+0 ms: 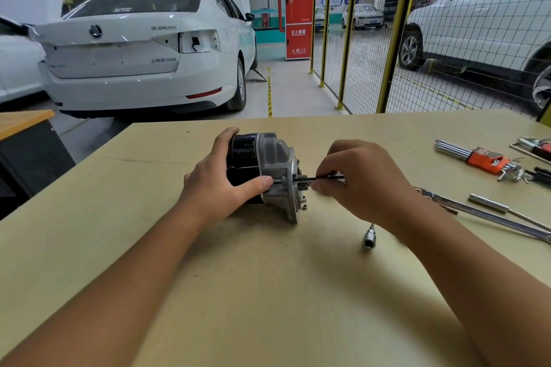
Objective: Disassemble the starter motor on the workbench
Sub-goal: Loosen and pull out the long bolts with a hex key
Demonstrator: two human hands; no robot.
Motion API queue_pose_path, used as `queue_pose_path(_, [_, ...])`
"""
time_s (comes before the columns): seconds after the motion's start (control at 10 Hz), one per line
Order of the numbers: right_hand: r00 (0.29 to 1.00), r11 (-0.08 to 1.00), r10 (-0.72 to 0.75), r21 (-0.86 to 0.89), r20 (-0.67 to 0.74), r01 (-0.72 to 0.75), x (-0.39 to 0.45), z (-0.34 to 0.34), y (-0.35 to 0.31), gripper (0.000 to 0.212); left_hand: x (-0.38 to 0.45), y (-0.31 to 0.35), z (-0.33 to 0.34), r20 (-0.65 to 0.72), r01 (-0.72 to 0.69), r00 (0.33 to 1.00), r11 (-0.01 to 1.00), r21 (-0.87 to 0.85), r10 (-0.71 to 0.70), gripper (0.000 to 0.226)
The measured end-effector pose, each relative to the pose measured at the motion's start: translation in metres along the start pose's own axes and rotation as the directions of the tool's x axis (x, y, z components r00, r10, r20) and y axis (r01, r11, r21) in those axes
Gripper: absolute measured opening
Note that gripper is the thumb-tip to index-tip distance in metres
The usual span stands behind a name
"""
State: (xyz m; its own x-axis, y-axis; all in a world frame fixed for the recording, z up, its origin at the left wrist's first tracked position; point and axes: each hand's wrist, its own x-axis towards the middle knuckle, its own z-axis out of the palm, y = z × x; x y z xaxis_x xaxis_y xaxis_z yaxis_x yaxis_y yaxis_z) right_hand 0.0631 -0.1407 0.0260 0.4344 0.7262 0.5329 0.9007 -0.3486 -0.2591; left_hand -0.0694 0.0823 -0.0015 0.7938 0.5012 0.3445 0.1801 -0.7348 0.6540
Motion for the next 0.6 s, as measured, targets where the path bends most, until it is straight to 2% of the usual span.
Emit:
queue_pose_path(0.2, [0.999, 0.997, 0.033, 0.069, 0.021, -0.034, 0.000, -0.001, 0.003, 0.014, 0.000, 0.000, 0.000, -0.002, -0.004, 1.000, 1.000, 0.002, 0.004, 0.106])
queue_pose_path(0.4, [0.994, 0.997, 0.042, 0.060, 0.100, -0.048, 0.003, -0.003, 0.012, 0.018, -0.001, 0.001, -0.001, 0.004, -0.003, 1.000, 1.000, -0.006, 0.003, 0.106])
queue_pose_path(0.6, [0.993, 0.997, 0.070, 0.024, 0.100, -0.072, 0.003, -0.002, 0.011, 0.016, -0.001, 0.002, -0.001, 0.003, 0.001, 1.000, 1.000, -0.009, -0.001, 0.104])
